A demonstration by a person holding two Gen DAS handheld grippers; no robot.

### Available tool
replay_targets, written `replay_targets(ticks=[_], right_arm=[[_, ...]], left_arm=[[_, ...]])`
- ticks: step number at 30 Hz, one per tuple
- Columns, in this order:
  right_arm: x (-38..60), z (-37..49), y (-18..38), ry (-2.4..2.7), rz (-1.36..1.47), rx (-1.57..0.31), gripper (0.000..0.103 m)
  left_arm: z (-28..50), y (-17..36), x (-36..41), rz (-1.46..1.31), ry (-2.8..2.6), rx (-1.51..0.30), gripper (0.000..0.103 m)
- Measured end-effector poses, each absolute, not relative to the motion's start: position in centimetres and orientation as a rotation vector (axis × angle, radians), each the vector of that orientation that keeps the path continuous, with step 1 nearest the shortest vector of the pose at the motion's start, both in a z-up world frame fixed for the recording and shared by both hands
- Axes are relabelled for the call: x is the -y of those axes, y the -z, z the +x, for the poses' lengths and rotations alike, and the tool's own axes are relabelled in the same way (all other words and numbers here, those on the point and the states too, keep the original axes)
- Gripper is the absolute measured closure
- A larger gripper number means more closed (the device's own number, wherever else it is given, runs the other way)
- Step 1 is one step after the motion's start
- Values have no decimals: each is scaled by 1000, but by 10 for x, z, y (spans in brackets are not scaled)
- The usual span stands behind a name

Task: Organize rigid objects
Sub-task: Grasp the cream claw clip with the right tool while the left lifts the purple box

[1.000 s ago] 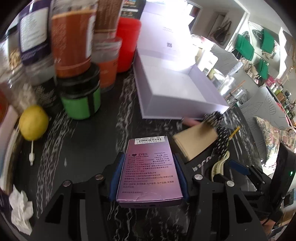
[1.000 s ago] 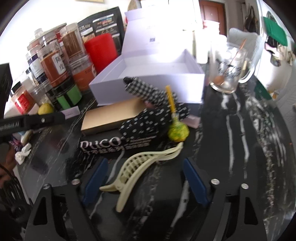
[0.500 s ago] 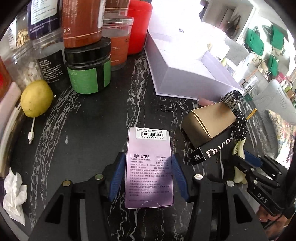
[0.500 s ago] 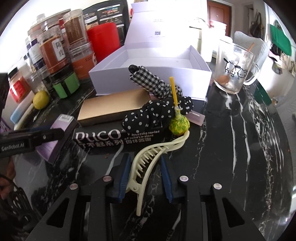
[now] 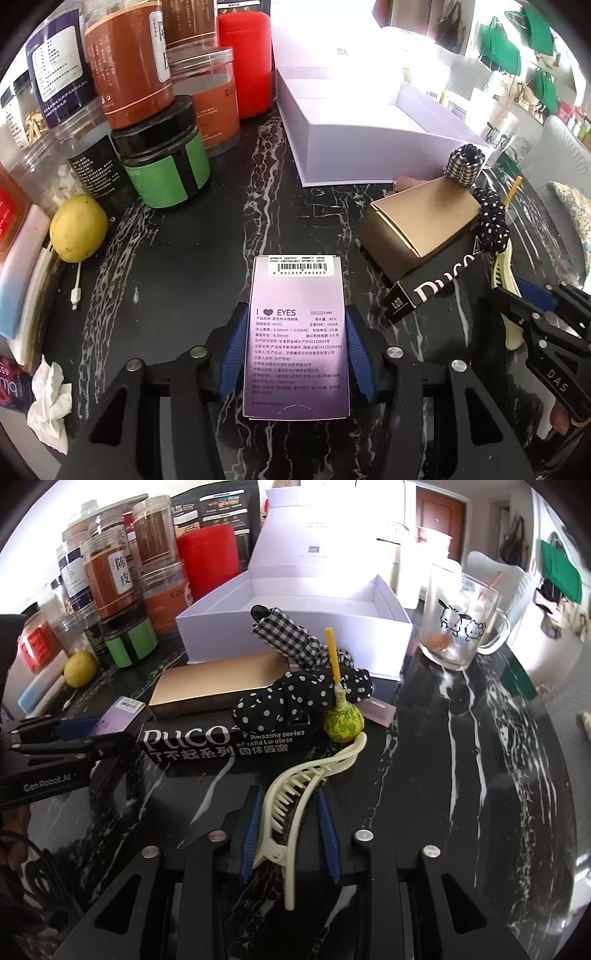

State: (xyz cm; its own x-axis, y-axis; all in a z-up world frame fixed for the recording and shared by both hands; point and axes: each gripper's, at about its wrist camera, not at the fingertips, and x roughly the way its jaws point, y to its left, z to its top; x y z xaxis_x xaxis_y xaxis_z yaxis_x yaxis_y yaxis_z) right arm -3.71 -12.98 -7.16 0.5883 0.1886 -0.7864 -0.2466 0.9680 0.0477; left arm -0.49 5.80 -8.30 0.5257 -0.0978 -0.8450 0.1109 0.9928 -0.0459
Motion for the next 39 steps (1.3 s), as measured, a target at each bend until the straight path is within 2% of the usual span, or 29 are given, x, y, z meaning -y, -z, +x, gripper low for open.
replay_targets(ticks=[8,39], right_arm=[[143,-44,70,-262,0,-910,81],[141,-56,18,-328,-52,-790,82]], left_arm=[[-16,79,-65,-63,163,-1032,53],[-15,4,-50,-42,230,-815,53]])
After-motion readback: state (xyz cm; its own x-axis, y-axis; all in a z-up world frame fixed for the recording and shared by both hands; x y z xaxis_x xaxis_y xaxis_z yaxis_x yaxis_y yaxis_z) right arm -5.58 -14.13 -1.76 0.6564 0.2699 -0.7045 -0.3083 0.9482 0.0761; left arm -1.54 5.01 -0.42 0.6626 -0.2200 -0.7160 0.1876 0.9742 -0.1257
